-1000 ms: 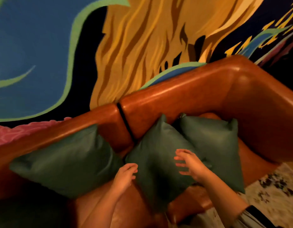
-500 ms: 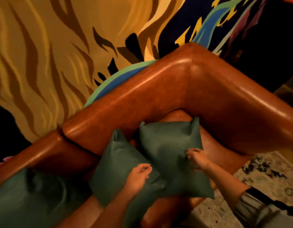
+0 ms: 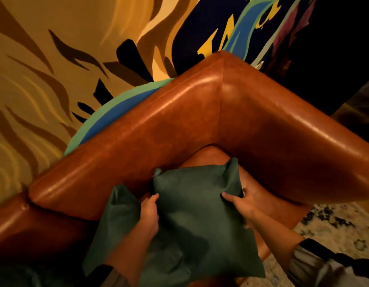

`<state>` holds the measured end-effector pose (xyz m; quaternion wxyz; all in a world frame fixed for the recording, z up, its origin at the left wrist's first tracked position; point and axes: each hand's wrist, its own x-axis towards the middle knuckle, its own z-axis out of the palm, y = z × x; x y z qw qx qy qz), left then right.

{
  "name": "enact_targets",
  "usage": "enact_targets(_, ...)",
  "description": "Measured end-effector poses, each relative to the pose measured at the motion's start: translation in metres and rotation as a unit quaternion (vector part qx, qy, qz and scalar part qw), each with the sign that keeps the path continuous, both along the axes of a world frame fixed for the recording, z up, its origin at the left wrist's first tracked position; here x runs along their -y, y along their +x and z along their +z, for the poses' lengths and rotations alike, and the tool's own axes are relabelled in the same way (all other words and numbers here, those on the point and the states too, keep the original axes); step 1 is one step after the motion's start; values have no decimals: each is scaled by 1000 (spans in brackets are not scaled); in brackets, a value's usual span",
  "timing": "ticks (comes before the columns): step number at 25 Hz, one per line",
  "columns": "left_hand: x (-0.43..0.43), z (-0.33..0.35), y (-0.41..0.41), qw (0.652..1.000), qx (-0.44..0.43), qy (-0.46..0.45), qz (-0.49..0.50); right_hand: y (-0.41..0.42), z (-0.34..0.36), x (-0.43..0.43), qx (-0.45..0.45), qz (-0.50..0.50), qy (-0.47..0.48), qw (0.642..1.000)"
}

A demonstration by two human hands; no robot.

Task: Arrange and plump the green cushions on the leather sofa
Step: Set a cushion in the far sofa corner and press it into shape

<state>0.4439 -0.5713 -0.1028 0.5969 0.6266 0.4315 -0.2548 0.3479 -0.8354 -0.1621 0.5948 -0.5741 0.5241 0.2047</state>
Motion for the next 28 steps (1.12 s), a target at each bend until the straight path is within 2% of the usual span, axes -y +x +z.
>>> enact_targets(3, -10, -37, 20, 1000, -23, -15, -8, 14, 5, 1, -23, -30, 54, 998)
enact_targets(5, -22, -75, 32, 998, -50, -27, -27, 19, -9, 8, -14, -32, 53, 998)
enact_targets(9, -3, -32, 31, 989, -106, -76, -76, 16, -60, 28, -6, -34, 103, 994)
enact_targets(12, 0, -11, 22, 988, -105, -79, -80, 19, -7, 16, 11, -66, 112, 991)
enact_targets(14, 9, 7, 16, 990, -84, -72, -84, 18, 23, 8, 47, -64, 104, 991)
enact_targets(16, 22, 25, 13, 991, -61, -65, -100, 17, 43, 8, 61, -72, 29, 995)
enact_targets(19, 43, 45, 25, 990, -34, -59, -120, 22, 78, 23, 113, -144, -34, 983)
enact_targets(23, 81, 67, 56, 984, 14, -86, -156, 27, 111, 61, 180, -238, -29, 954)
enact_targets(28, 135, 87, 89, 961, 159, -101, -203, 15, 130, 88, 156, -290, 17, 944)
